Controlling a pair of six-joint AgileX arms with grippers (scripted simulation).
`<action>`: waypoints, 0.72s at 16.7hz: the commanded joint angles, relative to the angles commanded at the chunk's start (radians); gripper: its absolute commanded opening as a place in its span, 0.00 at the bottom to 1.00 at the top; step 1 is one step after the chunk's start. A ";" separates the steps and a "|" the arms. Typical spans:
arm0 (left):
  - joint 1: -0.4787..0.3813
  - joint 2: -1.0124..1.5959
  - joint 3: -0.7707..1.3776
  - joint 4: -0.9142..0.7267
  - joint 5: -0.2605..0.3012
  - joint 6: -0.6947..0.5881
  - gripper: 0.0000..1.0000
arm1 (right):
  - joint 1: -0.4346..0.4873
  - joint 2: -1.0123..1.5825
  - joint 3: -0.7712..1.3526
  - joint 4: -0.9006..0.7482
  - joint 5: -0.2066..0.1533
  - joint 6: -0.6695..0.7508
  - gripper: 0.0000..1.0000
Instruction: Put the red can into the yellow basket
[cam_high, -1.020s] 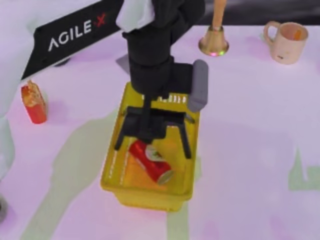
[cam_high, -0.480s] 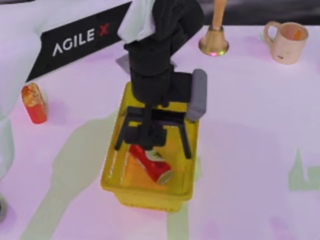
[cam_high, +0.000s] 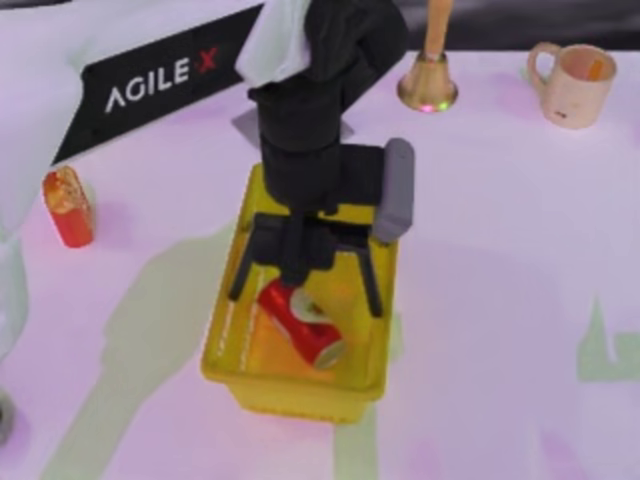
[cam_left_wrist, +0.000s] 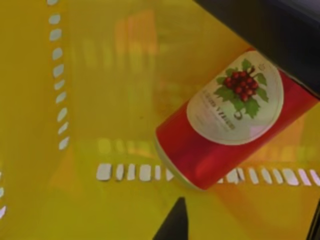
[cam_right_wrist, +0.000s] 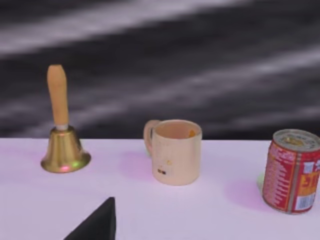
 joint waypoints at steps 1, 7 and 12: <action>0.000 0.000 0.000 0.000 0.000 0.000 0.32 | 0.000 0.000 0.000 0.000 0.000 0.000 1.00; 0.000 0.000 0.000 0.000 0.000 0.000 0.00 | 0.000 0.000 0.000 0.000 0.000 0.000 1.00; 0.000 0.000 0.000 0.000 0.000 0.000 0.00 | 0.000 0.000 0.000 0.000 0.000 0.000 1.00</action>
